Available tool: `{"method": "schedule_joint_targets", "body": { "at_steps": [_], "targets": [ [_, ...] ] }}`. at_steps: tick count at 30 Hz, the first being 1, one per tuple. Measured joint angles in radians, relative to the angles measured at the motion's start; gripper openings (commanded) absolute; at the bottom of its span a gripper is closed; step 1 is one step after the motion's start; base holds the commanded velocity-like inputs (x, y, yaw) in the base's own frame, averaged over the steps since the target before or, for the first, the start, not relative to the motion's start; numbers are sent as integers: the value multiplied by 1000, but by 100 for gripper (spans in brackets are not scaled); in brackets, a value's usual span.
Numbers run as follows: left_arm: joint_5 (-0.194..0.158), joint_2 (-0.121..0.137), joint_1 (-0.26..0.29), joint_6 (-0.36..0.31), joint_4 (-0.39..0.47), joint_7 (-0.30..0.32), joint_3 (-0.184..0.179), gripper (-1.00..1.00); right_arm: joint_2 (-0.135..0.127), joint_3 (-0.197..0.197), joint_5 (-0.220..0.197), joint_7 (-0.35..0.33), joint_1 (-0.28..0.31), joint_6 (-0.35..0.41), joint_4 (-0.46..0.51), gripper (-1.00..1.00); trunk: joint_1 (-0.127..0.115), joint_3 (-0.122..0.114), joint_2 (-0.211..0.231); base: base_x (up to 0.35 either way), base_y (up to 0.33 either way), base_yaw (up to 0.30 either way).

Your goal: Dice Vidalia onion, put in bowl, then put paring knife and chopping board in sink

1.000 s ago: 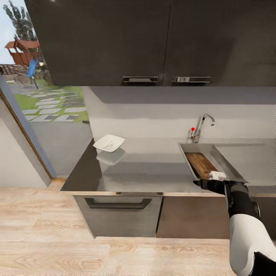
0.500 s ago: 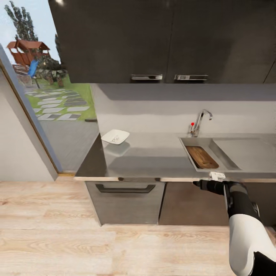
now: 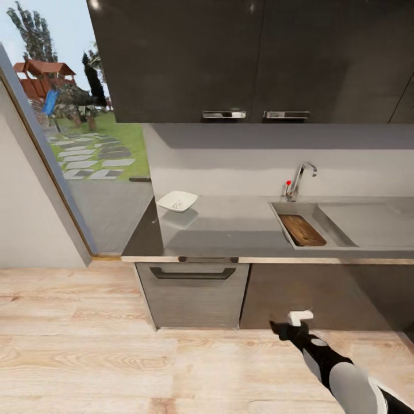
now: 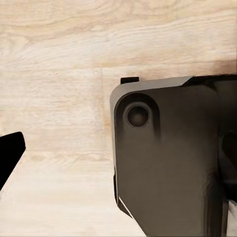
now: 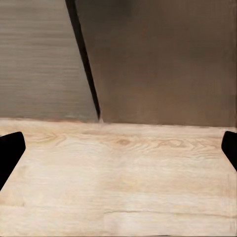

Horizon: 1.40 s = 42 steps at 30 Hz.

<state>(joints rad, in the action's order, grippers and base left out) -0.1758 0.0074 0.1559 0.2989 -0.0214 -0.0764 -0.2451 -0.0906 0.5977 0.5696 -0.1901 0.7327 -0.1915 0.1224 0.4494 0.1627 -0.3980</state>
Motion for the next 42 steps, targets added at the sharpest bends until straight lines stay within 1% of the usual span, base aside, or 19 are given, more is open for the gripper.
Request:
{"method": "schedule_joint_targets", "body": {
  "at_steps": [2,3,8,10,11,12,13,16,18,21,24,26,27,28,29,30,31,35,42],
  "targets": [
    [1,-4,0,0,68,-43,0,100,5,-4,14,93,-67,-167,-63,100,0,0,0,-2,0,0],
    [0,-8,0,-1,109,-61,0,100,8,-5,26,116,-105,-221,-78,100,0,0,0,0,0,0],
    [1,-19,1,-22,250,-96,0,100,23,-7,51,148,-289,-342,-102,100,0,0,0,0,0,0],
    [3,-22,1,-95,312,-99,1,100,28,-7,54,151,-368,-420,-104,100,0,0,0,0,0,0],
    [4,-22,1,-149,353,-98,1,100,30,-7,54,153,-409,-464,-104,100,0,0,0,0,0,0],
    [5,-23,2,-232,423,-98,0,100,39,-8,55,156,-468,-528,-104,100,0,0,0,0,0,0],
    [5,-23,2,-279,473,-99,0,100,50,-10,56,157,-509,-570,-105,100,0,0,0,0,0,0],
    [7,-24,2,-367,588,-101,-1,100,82,-8,53,170,-588,-678,-104,100,0,0,0,0,0,0],
    [7,-24,2,-391,611,-101,-1,100,90,-1,46,197,-609,-716,-100,100,0,0,0,0,0,0],
    [7,-24,2,-393,569,-101,0,100,93,11,38,264,-619,-735,-90,100,0,0,0,0,0,0],
    [8,-18,2,-345,496,-96,-3,100,102,12,38,319,-623,-747,-61,100,0,0,0,0,0,0],
    [8,-13,1,-242,438,-94,-7,100,109,12,38,338,-624,-749,-30,100,0,0,0,0,0,0],
    [8,-12,2,-208,420,-94,-8,100,111,12,38,341,-624,-750,-25,100,0,0,0,0,0,0],
    [8,-12,2,-147,384,-94,-8,100,113,11,38,344,-624,-750,-18,100,0,0,0,0,0,0],
    [8,-12,2,-120,364,-94,-9,100,114,10,38,345,-624,-751,-15,100,0,0,0,0,0,0],
    [7,-11,2,-82,329,-94,-9,100,116,9,39,347,-624,-750,-12,100,0,0,0,0,0,0],
    [6,-8,1,-34,259,-94,-7,100,120,5,42,348,-624,-750,-8,100,0,0,0,0,0,0],
    [7,2,2,-8,214,-95,-8,100,122,5,40,350,-624,-749,-7,100,0,0,0,0,0,0],
    [4,7,2,-1,202,-95,-7,100,122,8,38,353,-624,-751,-6,100,0,-5,0,0,0,0]
  ]
}}
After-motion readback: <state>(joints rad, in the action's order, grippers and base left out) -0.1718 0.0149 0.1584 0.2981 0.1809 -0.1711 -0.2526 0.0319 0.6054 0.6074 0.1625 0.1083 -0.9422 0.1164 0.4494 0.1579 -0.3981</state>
